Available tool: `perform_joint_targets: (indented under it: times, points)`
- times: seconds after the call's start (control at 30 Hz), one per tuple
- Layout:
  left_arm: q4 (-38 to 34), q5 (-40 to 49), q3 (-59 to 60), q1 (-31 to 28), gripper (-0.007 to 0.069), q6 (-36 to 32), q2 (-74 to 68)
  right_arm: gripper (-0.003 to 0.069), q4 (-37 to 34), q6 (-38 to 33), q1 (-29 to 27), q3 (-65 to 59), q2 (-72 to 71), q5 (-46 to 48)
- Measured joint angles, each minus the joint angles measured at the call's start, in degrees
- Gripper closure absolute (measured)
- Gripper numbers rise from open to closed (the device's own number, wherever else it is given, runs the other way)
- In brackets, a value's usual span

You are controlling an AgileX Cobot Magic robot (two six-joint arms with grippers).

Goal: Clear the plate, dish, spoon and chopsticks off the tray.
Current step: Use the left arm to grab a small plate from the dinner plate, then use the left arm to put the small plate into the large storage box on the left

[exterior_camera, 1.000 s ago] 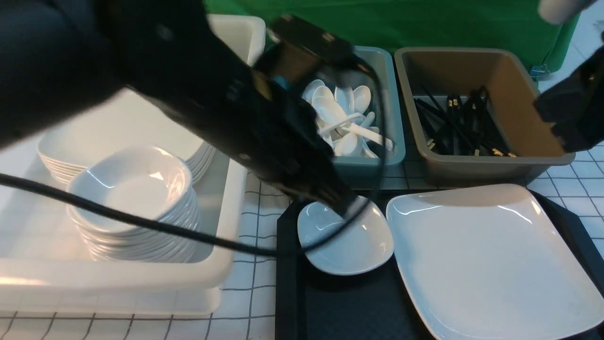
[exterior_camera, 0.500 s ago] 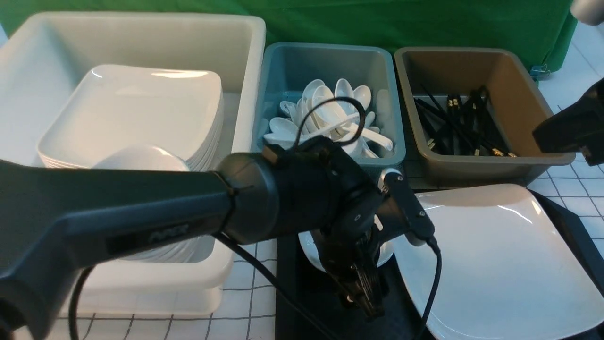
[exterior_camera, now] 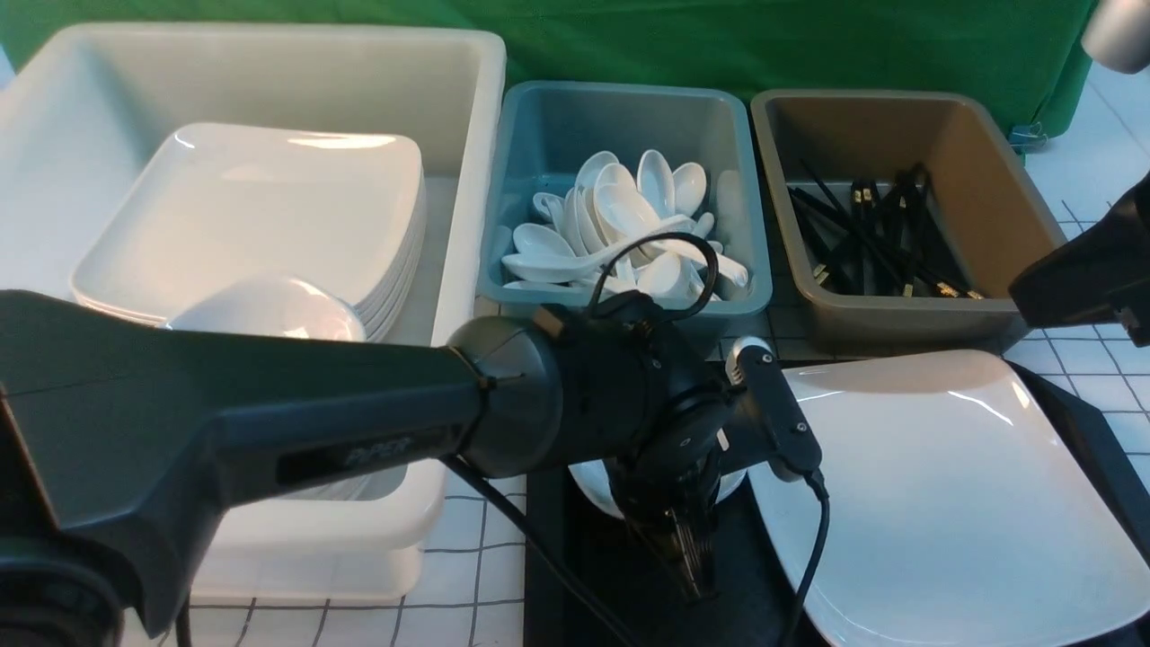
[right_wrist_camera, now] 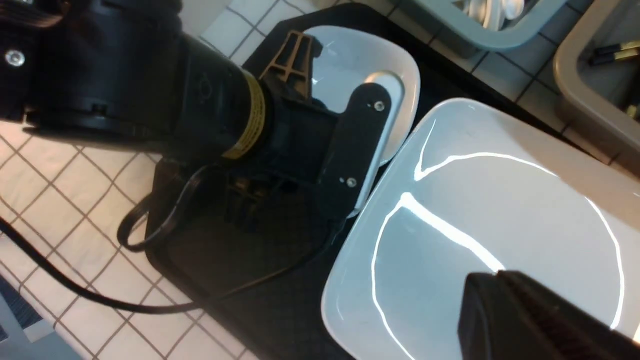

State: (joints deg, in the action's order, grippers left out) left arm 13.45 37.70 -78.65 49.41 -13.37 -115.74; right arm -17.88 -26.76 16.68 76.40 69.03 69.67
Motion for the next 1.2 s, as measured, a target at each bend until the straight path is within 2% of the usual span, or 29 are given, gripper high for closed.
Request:
perform_joint_targets:
  times: [0.2, 0.37, 0.47, 0.53, 0.67, 0.73, 0.83, 0.87, 0.93, 1.03, 1.2]
  points:
    - [-1.3, 5.8, -2.9, 0.0, 0.0517, 0.1, 0.5, 0.066, -0.2, 0.0, 0.0, 0.0, 0.0, -1.1]
    - [-3.7, 12.3, -7.7, 0.0, 0.0596, 1.5, 4.3, 0.066, -0.9, 0.0, 0.0, 0.0, 0.0, -1.8]
    - [-4.9, 14.7, -11.1, 0.0, 0.0604, 2.2, 8.2, 0.066, -2.5, -0.1, 0.0, 0.0, -0.8, -2.7]
    - [-4.8, 15.1, -13.8, -0.5, 0.0605, 3.4, 11.5, 0.066, -6.1, -1.3, 0.0, 0.0, -2.1, -4.9]
    - [-4.7, 15.7, -17.7, -3.1, 0.0605, 5.4, 17.1, 0.066, -15.0, -8.5, 0.0, 0.0, -5.0, -9.3]
    - [-3.6, 18.5, -19.7, -6.6, 0.0605, 7.1, 21.4, 0.066, -23.7, -17.3, 0.0, 0.0, -6.4, -10.9]
    - [-0.2, 24.4, -20.0, -11.4, 0.0605, 9.1, 25.2, 0.066, -31.4, -24.1, 0.0, 0.0, -6.8, -11.2]
    - [-0.2, 24.9, -20.0, -11.4, 0.0605, 9.2, 25.2, 0.066, -31.4, -24.4, 0.0, 0.0, -6.7, -11.2]
    - [1.2, 30.9, -19.4, -15.9, 0.0605, 9.8, 26.7, 0.066, -34.0, -26.2, 0.0, 0.0, -5.7, -11.3]
    - [0.6, 32.2, -16.4, -19.0, 0.0606, 10.5, 27.2, 0.066, -34.6, -26.5, 0.0, 0.0, -4.2, -10.8]
    - [1.4, 32.5, -9.1, -20.0, 0.0606, 12.2, 26.9, 0.066, -34.6, -27.0, 0.0, 0.0, -1.7, -8.8]
